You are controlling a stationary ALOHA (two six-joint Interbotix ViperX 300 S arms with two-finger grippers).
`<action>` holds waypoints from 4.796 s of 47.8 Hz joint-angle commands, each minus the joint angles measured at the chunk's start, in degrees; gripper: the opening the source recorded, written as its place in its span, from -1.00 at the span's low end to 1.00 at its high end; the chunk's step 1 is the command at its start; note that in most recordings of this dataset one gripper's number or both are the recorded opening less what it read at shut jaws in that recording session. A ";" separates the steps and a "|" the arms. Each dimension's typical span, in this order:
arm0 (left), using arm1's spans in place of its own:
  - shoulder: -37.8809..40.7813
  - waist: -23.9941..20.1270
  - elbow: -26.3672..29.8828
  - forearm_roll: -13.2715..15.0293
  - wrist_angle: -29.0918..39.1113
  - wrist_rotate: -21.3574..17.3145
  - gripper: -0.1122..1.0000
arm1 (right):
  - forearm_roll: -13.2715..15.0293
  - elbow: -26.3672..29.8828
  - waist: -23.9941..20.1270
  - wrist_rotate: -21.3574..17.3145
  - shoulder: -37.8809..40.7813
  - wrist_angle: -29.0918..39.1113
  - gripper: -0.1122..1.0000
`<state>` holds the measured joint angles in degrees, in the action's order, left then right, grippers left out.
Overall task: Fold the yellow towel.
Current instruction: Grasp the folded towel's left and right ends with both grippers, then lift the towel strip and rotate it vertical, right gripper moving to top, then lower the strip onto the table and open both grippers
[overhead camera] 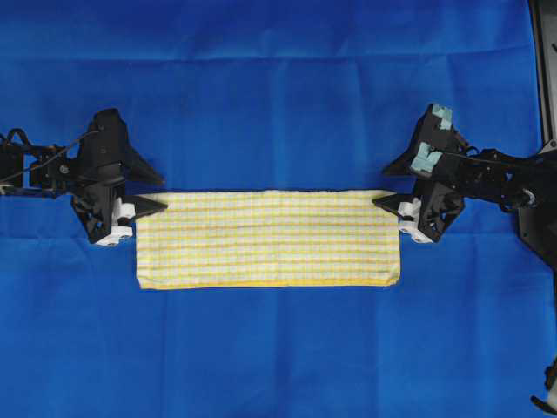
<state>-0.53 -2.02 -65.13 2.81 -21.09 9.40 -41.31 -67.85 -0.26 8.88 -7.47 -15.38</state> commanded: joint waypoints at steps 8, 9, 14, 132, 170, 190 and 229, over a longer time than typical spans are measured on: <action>0.26 0.70 0.79 0.09 1.41 0.26 -0.73 | 0.62 0.97 -3.69 0.44 -0.09 1.14 -0.48; 0.18 0.62 0.88 0.09 1.58 0.26 -0.76 | 0.62 0.97 -3.69 0.44 -0.09 1.14 -0.57; 0.18 0.70 1.05 0.09 2.11 0.26 -0.76 | 0.62 0.88 -3.69 0.44 -0.44 0.97 -0.76; 2.46 18.63 35.16 -0.18 11.51 -3.78 -0.76 | 0.70 24.70 26.72 17.40 -1.58 3.34 -0.76; 12.39 18.28 47.72 -0.18 11.16 -9.14 -0.76 | 0.70 19.86 27.86 17.31 -6.50 3.87 -0.76; 15.29 18.02 43.86 -0.09 7.65 -9.05 -0.76 | 1.14 24.87 28.04 18.02 -0.18 8.96 -0.76; 7.91 21.01 25.22 1.23 -0.26 -2.55 -0.76 | 2.55 42.98 22.85 17.67 17.75 11.25 -0.76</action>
<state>9.32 17.14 -40.34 4.31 -20.74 6.68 -38.85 -26.37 21.88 26.81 11.16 -3.69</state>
